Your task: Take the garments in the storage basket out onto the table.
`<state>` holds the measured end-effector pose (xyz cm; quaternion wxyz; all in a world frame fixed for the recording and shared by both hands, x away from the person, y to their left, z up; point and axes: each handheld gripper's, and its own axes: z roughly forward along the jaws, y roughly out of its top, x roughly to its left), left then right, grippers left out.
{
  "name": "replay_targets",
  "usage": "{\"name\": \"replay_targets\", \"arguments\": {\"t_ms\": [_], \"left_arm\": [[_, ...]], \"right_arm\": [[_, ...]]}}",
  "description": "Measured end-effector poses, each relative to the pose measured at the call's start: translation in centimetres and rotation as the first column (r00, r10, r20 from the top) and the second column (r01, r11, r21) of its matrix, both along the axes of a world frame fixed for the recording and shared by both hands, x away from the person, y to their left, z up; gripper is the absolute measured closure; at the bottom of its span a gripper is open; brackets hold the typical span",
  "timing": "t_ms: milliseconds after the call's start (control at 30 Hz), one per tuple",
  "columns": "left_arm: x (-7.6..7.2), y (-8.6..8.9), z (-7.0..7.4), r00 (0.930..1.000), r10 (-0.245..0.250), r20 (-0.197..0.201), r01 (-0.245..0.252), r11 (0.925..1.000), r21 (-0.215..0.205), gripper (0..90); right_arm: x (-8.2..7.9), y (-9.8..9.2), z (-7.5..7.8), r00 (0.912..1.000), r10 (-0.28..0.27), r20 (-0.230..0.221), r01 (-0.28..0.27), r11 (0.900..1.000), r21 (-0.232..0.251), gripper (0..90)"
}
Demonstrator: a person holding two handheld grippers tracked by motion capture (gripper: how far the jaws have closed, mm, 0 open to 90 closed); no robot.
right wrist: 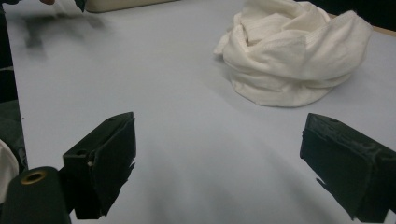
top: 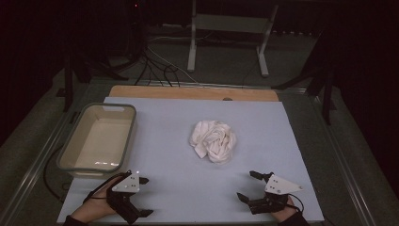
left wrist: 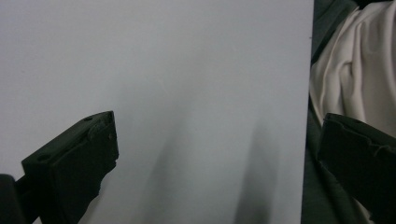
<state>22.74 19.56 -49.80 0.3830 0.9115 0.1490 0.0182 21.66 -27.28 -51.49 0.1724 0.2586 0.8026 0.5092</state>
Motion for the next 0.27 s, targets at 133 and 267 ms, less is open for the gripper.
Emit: {"name": "replay_targets", "arguments": {"t_ms": [133, 267], "left_arm": [[0.01, -0.06, -0.03, 1.0, 0.0, 0.0, 0.0, 1.0, 0.005, 0.0], [0.05, -0.06, -0.13, 1.0, -0.003, -0.003, 0.003, 1.0, 0.008, 0.0]], "right_arm": [[0.01, 0.0, -0.04, 1.0, -0.002, -0.003, 0.002, 1.0, 0.002, 10.7], [0.01, 0.06, -0.07, 1.0, -0.003, -0.004, 0.003, 1.0, 0.001, 10.7]]}}
